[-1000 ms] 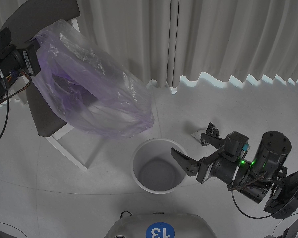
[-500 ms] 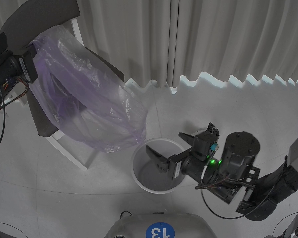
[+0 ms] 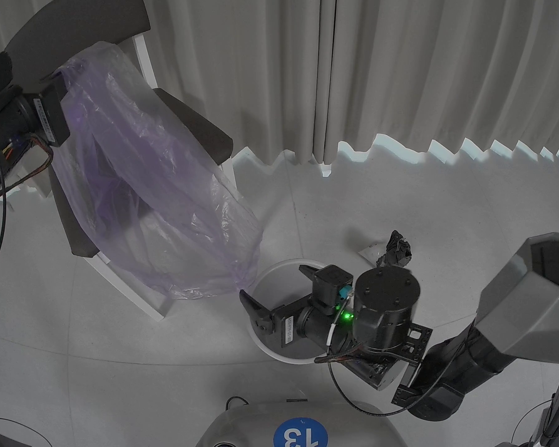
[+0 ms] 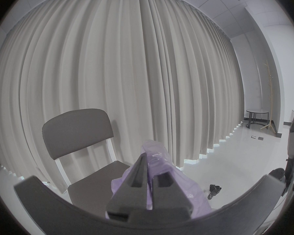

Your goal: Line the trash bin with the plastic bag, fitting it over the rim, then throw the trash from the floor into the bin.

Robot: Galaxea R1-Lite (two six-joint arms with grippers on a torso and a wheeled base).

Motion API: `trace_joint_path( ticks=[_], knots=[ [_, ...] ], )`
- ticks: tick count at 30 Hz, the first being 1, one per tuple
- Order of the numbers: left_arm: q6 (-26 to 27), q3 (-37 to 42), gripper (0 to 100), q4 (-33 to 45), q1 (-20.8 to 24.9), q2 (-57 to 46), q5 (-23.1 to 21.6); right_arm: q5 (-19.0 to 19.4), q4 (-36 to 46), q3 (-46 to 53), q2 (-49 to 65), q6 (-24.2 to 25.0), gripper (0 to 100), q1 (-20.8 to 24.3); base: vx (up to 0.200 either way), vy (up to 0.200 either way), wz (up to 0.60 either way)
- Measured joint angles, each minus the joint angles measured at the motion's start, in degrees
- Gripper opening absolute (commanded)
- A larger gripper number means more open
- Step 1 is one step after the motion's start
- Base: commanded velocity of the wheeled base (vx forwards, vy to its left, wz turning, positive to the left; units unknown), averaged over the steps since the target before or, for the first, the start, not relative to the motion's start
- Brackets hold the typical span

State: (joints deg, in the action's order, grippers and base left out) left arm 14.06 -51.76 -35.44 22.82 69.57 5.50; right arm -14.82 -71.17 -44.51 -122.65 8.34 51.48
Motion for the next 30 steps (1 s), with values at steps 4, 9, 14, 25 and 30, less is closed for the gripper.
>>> trace_joint_path(
  ticks=[4, 9, 14, 25, 30],
  knots=[
    [0.0, -0.2, 0, 0.1, 0.3, 0.0, 0.0, -2.1, 0.1, -1.7, -1.9, -0.5, 100, 0.7, 0.000, 0.000, 0.00],
    [0.0, -0.2, 0, 0.1, 0.4, 0.0, 0.0, -6.3, 1.4, -4.4, -3.6, -1.3, 100, 0.9, 0.000, 0.000, 0.00],
    [0.0, 0.0, 0, 0.1, 0.4, 0.0, 0.0, -10.5, 4.4, -8.0, -5.4, -1.5, 100, 1.3, 0.000, 0.000, 0.00],
    [0.1, -0.1, 0, 0.1, 0.4, 0.0, 0.0, -11.3, 6.1, -14.0, -7.8, -1.6, 100, 3.5, 0.000, 0.000, 0.00],
    [0.1, -0.2, 0, 0.1, 0.4, 0.1, 0.0, -11.3, 6.1, -15.3, -8.6, -1.6, 100, 4.4, 0.000, 0.000, 0.00]
  ],
)
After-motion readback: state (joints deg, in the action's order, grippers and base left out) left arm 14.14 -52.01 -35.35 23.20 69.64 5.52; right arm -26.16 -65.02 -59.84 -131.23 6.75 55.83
